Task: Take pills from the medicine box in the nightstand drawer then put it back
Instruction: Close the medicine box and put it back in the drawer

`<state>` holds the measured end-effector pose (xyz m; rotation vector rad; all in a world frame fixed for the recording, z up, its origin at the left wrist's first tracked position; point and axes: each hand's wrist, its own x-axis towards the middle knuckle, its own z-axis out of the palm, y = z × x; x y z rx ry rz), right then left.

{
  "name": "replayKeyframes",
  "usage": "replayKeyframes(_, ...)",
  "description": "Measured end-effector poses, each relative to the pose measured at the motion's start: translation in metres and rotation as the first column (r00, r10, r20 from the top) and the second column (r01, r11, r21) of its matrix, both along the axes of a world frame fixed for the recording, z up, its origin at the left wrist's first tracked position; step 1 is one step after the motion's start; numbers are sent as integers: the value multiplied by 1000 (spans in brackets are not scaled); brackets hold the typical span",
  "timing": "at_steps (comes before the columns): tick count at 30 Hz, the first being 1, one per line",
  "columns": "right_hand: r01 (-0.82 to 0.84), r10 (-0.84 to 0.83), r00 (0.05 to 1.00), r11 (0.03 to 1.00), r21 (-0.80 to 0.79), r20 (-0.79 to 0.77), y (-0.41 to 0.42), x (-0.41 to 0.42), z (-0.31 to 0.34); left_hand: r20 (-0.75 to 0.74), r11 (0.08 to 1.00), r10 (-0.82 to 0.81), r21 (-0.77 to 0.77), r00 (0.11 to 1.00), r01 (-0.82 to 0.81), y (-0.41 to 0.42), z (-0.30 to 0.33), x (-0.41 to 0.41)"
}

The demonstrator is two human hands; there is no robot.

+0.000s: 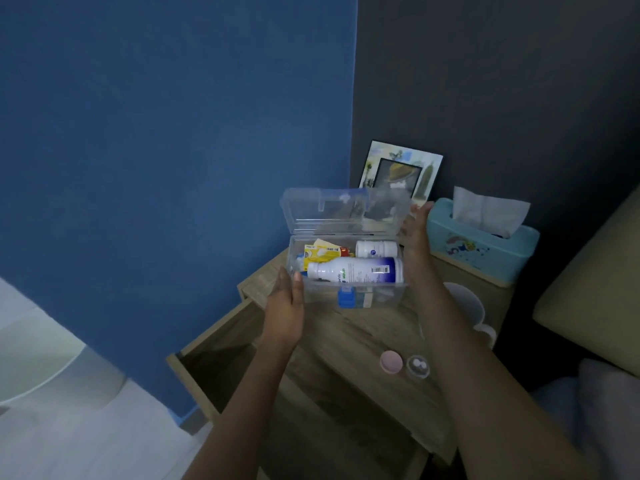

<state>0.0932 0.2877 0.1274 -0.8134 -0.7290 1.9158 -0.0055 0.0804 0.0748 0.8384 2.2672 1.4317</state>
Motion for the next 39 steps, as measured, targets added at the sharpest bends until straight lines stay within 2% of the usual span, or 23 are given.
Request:
replayKeyframes(1, 27, -39, 980, 997, -66, -193, -5, -3, 0, 27, 1000, 11, 25, 1000, -12, 0, 0, 1)
replayKeyframes(2, 79, -102, 968, 991, -109, -228, -14, -1, 1, 69, 998, 30, 61, 997, -35, -1, 1, 3)
replayKeyframes(3, 100, -100, 995, 995, -15, -20, -17, 4, -1, 122, 992, 53, 107, 991, -66, -2, 3, 6)
replayKeyframes(4, 21, -27, 995, 998, 55, 98, -24, 10, -2, 174, 983, 73, 156, 982, -100, -3, 5, 7)
replayKeyframes(6, -114, 62, 937, 984, 133, 342, -29, 16, -16, 243, 961, 102, 227, 965, -159, -2, 9, 8)
replayKeyframes(7, -141, 55, 897, 976, 166, 438, -32, 18, -20, 256, 953, 111, 246, 960, -175, -2, 12, 8)
replayKeyframes(10, -180, -71, 753, 934, 308, 654, -40, 17, -24, 229, 950, 158, 232, 961, -211, 3, 18, 5)
replayKeyframes(12, -190, -153, 690, 905, 381, 707, -44, 14, -33, 205, 953, 190, 197, 960, -230, 9, 21, 2)
replayKeyframes(14, -188, -178, 690, 892, 411, 702, -49, 14, -39, 180, 967, 183, 145, 967, -210, 15, 23, -3)
replayKeyframes(16, -155, -166, 745, 899, 410, 646, -49, 15, -43, 147, 979, 176, 82, 973, -189, 21, 23, -7)
replayKeyframes(19, -101, -180, 787, 906, 410, 590, -53, 16, -46, 130, 979, 168, 96, 977, -181, 24, 19, -11)
replayKeyframes(26, -83, -196, 765, 915, 395, 614, -62, 14, -36, 184, 980, 167, 82, 969, -184, 24, 22, -14)
replayKeyframes(28, -76, -198, 767, 916, 394, 610, -63, 14, -33, 43, 958, 265, 101, 963, -268, 19, 20, -7)
replayKeyframes(30, -69, -204, 769, 916, 396, 606, -63, 14, -33, -123, 913, 387, 192, 914, -360, 13, 11, 13)
replayKeyframes(32, -64, -217, 763, 912, 406, 608, -64, 14, -33, -60, 939, 314, 164, 947, -301, 12, -2, 36)
replayKeyframes(35, -65, -226, 760, 907, 416, 610, -65, 13, -32, 176, 995, 97, -5, 980, -98, 24, -17, 55)
replayKeyframes(37, -70, -216, 757, 912, 405, 616, -64, 13, -31, 215, 999, 47, -26, 976, -43, 31, -19, 57)
replayKeyframes(39, -75, -213, 755, 912, 404, 620, -64, 13, -30, 229, 998, 52, 8, 972, -55, 36, -17, 58)
